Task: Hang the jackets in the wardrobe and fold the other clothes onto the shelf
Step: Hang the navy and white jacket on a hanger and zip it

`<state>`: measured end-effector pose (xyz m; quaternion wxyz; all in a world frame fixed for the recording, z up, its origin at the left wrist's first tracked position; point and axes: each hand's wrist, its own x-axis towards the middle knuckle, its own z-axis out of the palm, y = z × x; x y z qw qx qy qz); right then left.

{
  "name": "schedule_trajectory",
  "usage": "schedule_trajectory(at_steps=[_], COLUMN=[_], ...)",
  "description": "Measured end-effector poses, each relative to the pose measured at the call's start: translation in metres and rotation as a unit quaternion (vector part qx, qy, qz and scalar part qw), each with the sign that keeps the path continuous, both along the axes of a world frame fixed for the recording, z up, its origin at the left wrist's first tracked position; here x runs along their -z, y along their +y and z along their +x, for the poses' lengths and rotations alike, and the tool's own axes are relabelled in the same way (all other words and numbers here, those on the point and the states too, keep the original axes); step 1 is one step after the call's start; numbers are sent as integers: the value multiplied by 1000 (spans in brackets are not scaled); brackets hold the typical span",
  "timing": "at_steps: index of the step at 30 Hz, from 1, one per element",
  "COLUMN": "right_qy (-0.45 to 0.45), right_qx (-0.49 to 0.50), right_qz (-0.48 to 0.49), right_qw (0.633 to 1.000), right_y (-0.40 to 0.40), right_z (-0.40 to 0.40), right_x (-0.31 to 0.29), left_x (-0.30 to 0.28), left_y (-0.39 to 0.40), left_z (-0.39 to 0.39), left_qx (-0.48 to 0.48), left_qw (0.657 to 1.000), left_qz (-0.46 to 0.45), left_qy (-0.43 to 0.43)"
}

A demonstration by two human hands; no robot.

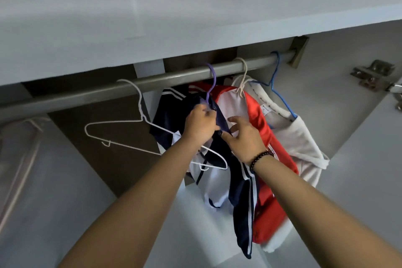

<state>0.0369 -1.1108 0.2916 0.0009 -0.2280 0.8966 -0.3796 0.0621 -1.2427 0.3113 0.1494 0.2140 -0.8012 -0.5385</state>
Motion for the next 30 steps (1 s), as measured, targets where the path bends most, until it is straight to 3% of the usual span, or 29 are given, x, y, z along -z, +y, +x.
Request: schedule_trajectory(at_steps=[7, 16, 22, 30], right_qy=[84, 117, 112, 109], right_qx=[12, 19, 86, 157], right_qz=[5, -10, -68, -37], right_qw=[996, 993, 988, 981], right_y=[-8, 12, 23, 71], right_z=[15, 33, 7, -34], right_x=[9, 37, 32, 23], left_x=[-2, 0, -5, -6], left_y=[-12, -6, 6, 23], left_z=[-17, -6, -3, -5], left_qx=[-3, 60, 124, 157], left_qw=[1000, 992, 988, 986], left_qz=[0, 112, 87, 56], left_qy=[-3, 15, -5, -8])
